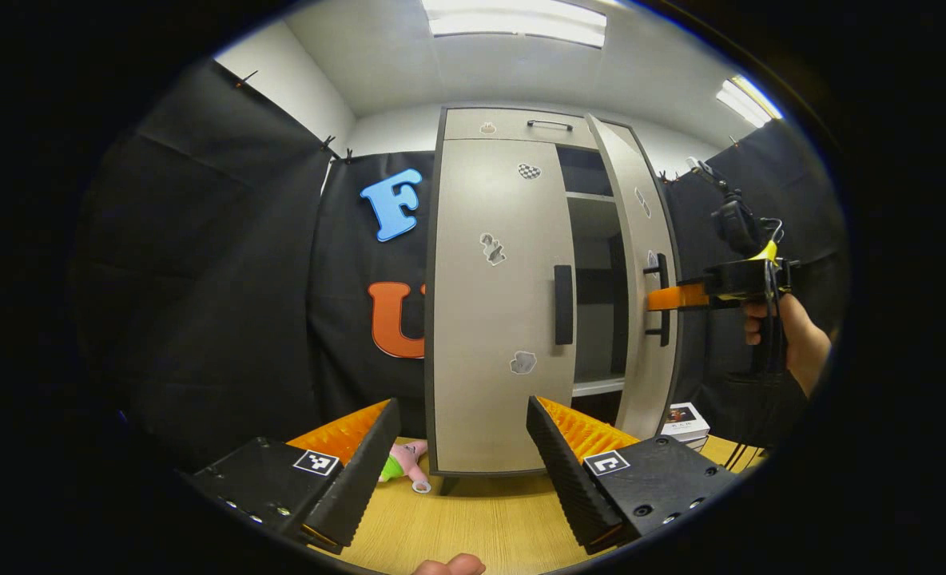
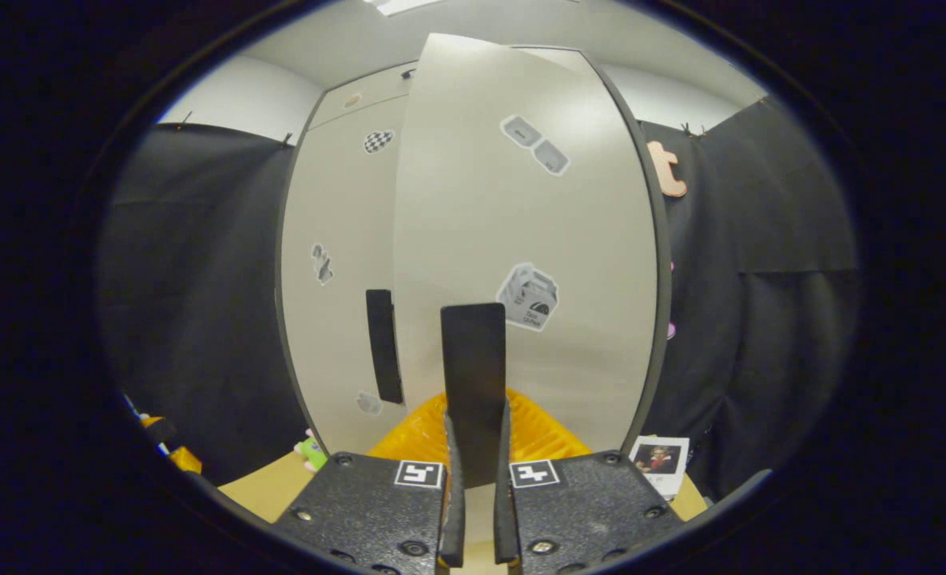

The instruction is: Open the right door of the double-door shoe cabinet with the right hand, and open the left door with the left hand.

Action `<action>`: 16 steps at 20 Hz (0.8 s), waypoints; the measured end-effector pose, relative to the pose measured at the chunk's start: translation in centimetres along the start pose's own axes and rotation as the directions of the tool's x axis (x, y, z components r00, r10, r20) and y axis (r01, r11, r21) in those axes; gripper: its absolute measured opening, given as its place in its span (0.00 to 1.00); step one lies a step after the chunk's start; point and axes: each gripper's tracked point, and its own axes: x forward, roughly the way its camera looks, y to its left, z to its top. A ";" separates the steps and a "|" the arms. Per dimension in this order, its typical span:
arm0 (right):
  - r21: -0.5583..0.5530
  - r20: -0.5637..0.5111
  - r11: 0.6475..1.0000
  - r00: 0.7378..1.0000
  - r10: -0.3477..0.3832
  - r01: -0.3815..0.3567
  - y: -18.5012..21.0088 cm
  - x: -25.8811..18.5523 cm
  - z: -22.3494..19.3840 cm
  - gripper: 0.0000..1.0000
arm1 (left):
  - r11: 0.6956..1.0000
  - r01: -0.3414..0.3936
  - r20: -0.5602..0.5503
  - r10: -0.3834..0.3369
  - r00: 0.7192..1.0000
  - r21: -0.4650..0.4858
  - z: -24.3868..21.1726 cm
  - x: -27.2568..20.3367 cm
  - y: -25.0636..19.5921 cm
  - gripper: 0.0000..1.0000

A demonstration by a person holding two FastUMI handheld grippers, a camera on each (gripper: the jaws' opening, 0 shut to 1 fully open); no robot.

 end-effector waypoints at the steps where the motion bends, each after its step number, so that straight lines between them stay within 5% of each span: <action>1: 0.001 0.001 1.000 1.000 0.002 -0.002 -0.4 -0.6 0.0 0.17 | 1.000 0.000 0.001 0.000 1.000 0.002 0.1 0.1 -0.2 0.95; 16: -0.014 0.018 0.999 0.999 -0.050 0.050 -8.5 -8.0 -0.3 0.13 | 0.999 0.035 0.020 -0.035 0.999 0.023 0.5 -0.3 -4.4 0.95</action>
